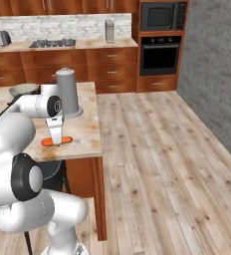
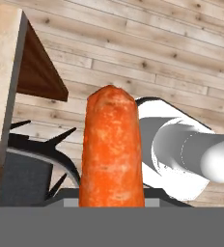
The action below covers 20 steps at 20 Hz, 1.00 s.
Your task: Place the two vegetables and bowl onto the tray for setting up a vegetable dip station.
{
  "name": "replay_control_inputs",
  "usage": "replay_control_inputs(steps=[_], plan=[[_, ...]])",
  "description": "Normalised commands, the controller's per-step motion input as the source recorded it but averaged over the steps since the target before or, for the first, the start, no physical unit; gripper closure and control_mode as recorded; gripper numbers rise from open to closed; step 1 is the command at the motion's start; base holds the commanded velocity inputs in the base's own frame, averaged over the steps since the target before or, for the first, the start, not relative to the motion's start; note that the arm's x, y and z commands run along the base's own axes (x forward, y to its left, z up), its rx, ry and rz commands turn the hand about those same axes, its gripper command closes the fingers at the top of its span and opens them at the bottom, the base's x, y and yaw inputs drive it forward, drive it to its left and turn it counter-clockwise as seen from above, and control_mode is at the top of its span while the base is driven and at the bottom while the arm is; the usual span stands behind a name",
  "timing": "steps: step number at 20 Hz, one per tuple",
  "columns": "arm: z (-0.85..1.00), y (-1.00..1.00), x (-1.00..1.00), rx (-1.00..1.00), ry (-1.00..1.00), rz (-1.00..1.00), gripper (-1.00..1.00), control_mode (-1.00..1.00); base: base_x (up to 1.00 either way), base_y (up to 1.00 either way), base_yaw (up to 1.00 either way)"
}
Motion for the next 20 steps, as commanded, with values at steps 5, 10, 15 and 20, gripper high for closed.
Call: replay_control_inputs(steps=[5,10,15,20], plan=[[0.00,0.00,0.00,0.00,0.00,0.00,1.00,1.00,0.15,-0.64,0.00],[0.00,0.00,0.00,0.00,0.00,0.00,1.00,1.00,0.15,-0.64,0.00],[0.00,0.00,0.00,0.00,0.00,0.00,1.00,1.00,0.14,-0.65,0.00],[0.00,0.00,0.00,0.00,0.00,0.00,1.00,1.00,0.16,-0.64,0.00]])
